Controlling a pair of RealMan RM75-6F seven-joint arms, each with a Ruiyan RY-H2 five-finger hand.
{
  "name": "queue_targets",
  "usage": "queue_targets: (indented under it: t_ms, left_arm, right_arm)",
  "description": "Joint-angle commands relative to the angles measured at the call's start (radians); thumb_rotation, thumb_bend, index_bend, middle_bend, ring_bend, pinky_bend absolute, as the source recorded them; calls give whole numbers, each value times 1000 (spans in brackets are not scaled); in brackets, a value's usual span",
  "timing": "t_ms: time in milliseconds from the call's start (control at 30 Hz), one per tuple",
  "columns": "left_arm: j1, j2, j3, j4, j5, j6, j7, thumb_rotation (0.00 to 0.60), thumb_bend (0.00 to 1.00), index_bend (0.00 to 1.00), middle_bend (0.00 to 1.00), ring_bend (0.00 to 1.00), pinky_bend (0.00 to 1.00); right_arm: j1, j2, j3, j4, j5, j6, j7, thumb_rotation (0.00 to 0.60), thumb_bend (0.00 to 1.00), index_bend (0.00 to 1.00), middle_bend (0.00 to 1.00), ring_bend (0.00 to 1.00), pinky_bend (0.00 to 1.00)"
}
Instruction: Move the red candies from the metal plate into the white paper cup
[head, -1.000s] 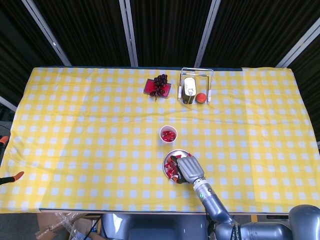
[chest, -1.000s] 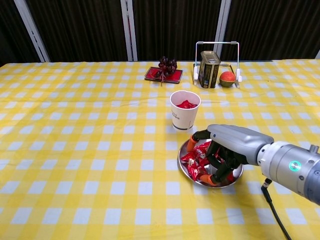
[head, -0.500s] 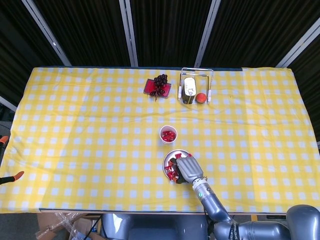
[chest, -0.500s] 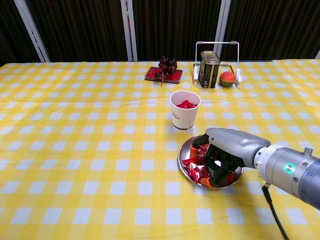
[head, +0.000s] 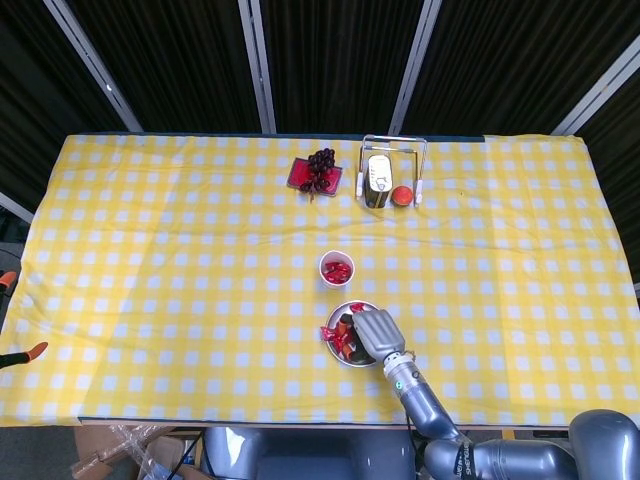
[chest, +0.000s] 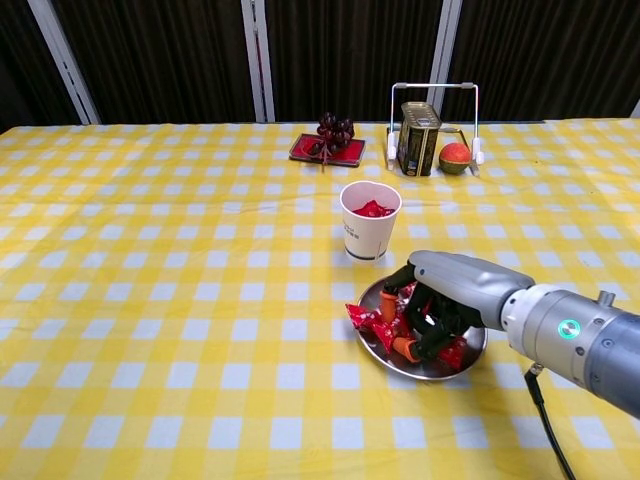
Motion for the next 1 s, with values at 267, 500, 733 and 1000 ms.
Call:
queue_targets:
  t_ms: [267,500,733,1000]
  left_arm:
    - [0,1,0,-2,0,0,-1,600,42,0,0,0,0]
    - [0,0,-1,-2,0,1,-1,600,41,0,0,0,0]
    - [-1,0,-1,-2,0,0,-1,600,41,0,0,0,0]
    - [-1,1,-1,-4,-1,-1,-4,600,41,0,0,0,0]
  right_arm:
    - [-3,2,10,-1,-8,9,7,600,504,608,815,960,1000]
    - [-7,14,23,-19,-18,24,13,600,515,617,815,960,1000]
    - [-7,48,49,-71,-38,56,4,600,515,617,815,959,1000]
    - [7,93,91,-146,-53,90,-25,600,515,617,815,959,1000]
